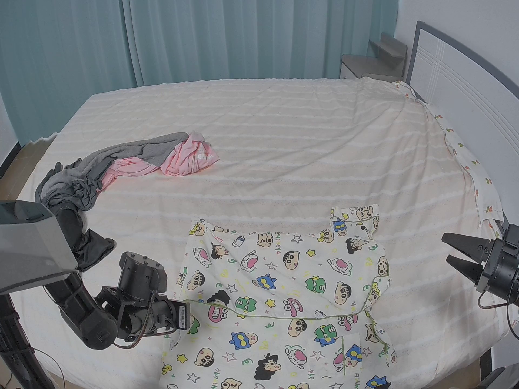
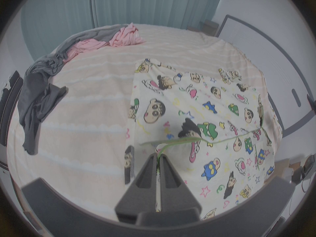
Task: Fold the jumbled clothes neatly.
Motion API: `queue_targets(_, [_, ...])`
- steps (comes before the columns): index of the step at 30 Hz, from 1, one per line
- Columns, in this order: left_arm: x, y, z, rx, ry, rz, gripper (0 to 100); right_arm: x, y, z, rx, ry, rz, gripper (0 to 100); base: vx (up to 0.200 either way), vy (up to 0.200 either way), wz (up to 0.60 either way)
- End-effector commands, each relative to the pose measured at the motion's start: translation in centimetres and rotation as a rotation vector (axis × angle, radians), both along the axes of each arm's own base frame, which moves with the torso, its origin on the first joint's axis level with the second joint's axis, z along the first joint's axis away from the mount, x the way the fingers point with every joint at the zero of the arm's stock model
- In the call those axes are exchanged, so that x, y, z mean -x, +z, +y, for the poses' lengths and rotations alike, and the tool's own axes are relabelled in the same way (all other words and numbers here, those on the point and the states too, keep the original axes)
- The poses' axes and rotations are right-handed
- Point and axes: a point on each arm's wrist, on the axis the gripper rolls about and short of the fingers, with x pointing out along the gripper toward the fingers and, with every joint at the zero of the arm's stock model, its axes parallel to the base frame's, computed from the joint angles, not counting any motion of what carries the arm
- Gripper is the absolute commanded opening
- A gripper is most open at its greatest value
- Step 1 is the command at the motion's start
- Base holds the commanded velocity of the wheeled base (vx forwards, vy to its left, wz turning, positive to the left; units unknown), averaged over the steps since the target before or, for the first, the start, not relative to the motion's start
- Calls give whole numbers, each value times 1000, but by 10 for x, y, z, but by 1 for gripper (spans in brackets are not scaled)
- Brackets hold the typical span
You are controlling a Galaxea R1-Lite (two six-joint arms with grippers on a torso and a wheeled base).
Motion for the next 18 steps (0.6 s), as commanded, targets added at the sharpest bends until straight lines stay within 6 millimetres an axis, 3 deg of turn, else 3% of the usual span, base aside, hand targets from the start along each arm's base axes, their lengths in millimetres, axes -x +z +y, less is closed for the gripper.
queue_targets(1, [-6,-16,9,-15,4,34,0,1,-2,0,1,-1,5,100,0,0,0])
queue_targets(10, [-11,-26,16,-27,29,63,0,1,-3,-1,2,-6,13,100,0,0,0])
queue_targets(11, [-12,-25,18,-26,34,57,100,1,-4,-1,2,-6,16,100,0,0,0])
queue_targets(18, [-18,-21,23,-3,57,3,100,4,-12,-2,22,-7,37,100,0,0,0])
